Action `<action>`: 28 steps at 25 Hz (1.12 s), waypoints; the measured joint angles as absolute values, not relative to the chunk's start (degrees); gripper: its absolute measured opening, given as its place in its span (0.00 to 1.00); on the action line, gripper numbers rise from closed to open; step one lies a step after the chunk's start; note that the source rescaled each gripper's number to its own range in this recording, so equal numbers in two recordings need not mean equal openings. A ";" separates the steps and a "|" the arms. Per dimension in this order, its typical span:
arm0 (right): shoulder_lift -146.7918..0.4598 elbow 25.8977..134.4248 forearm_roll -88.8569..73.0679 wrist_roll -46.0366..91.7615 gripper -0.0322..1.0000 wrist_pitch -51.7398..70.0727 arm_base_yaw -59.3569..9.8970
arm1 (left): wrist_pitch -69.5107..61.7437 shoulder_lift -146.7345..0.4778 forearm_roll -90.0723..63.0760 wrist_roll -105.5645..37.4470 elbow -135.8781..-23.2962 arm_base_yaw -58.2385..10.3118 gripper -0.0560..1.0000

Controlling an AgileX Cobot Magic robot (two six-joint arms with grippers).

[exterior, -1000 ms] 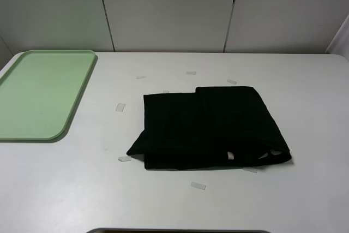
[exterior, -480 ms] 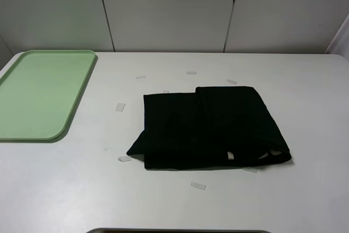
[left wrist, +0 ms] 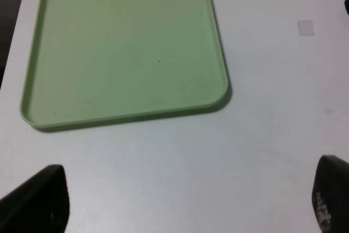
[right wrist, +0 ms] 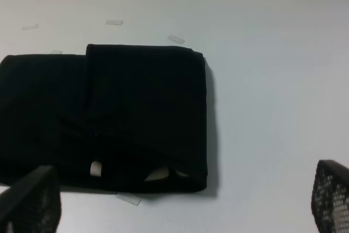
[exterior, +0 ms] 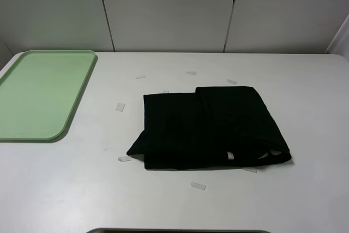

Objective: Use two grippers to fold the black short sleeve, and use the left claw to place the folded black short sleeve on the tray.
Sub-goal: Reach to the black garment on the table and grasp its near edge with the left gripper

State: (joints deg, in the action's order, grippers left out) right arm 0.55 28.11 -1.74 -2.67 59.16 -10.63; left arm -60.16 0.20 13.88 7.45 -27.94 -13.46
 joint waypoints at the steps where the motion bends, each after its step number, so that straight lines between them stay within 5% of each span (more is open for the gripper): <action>1: 0.55 28.11 -1.74 -2.67 1.00 59.16 -10.63 | -60.16 0.20 13.88 7.45 -27.94 -13.46 0.88; 18: 0.55 28.11 -1.74 -2.67 1.00 59.16 -10.63 | -53.33 -19.35 3.23 11.72 -38.30 -13.46 0.88; 28: 0.55 28.11 -1.74 -2.67 1.00 59.16 -10.63 | -42.00 -43.99 -25.00 -5.12 -40.45 -13.46 0.88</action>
State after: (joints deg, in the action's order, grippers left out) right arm 0.55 28.11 -1.74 -2.67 59.16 -10.63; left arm -42.00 -43.99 -25.00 -5.12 -40.45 -13.46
